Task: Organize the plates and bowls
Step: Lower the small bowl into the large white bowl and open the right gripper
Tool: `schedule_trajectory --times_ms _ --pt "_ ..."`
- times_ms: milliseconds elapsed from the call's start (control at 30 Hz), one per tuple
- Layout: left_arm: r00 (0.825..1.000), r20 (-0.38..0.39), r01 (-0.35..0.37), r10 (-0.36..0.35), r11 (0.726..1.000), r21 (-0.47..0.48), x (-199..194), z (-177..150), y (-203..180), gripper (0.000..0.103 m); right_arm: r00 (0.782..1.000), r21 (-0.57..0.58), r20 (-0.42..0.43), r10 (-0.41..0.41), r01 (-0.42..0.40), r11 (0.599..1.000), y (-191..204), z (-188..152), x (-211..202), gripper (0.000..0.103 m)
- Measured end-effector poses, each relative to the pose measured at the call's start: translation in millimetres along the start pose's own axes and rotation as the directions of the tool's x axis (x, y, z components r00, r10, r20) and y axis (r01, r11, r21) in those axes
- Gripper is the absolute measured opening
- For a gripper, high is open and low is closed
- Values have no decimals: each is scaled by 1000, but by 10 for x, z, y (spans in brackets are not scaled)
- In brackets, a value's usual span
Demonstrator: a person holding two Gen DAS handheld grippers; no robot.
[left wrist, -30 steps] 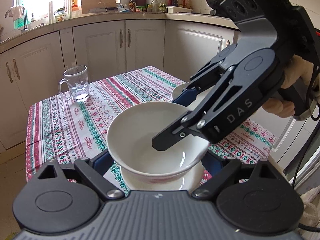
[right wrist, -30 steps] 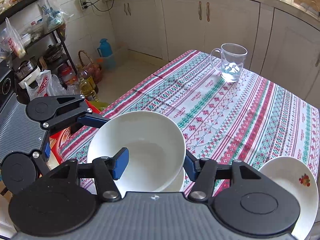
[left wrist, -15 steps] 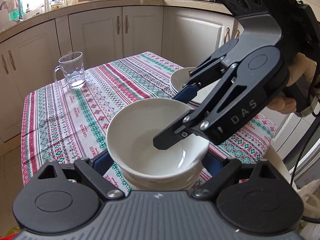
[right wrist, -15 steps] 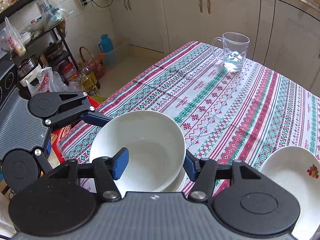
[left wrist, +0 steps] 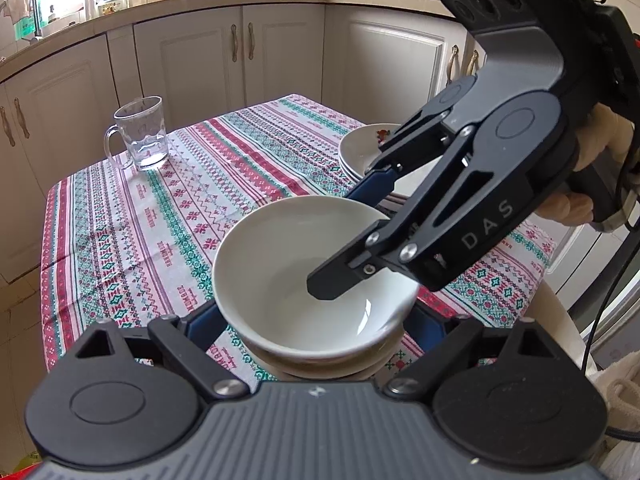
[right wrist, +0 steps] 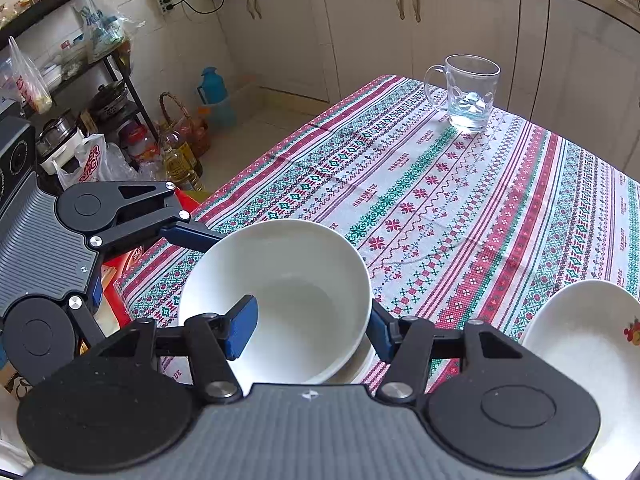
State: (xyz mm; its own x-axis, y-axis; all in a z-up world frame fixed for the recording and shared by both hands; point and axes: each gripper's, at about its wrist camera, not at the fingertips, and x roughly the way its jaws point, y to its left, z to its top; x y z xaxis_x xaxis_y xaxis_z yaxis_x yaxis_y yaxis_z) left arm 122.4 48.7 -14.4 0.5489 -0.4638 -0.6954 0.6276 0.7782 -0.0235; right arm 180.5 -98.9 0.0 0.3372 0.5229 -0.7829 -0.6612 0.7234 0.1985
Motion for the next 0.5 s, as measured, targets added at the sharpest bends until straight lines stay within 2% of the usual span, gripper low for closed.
schedule_trajectory --times_ms 167,300,367,433,500 --pt "1000 0 4 -4 1000 -5 5 1 6 93 1000 -2 6 -1 1 1000 10 -14 4 65" --pt "1000 -1 8 -8 1000 -7 5 -2 11 93 1000 -7 9 8 -8 1000 22 -21 11 71" --pt "1000 -3 21 -21 1000 -18 11 -2 31 94 1000 -18 10 13 -13 1000 48 -24 16 76" --pt "1000 -4 15 -15 1000 -14 14 -8 29 94 1000 -33 22 6 -6 999 90 -28 7 91" --pt "1000 7 8 -8 1000 2 -16 -21 15 94 999 -63 43 -18 21 998 141 -31 -18 101"
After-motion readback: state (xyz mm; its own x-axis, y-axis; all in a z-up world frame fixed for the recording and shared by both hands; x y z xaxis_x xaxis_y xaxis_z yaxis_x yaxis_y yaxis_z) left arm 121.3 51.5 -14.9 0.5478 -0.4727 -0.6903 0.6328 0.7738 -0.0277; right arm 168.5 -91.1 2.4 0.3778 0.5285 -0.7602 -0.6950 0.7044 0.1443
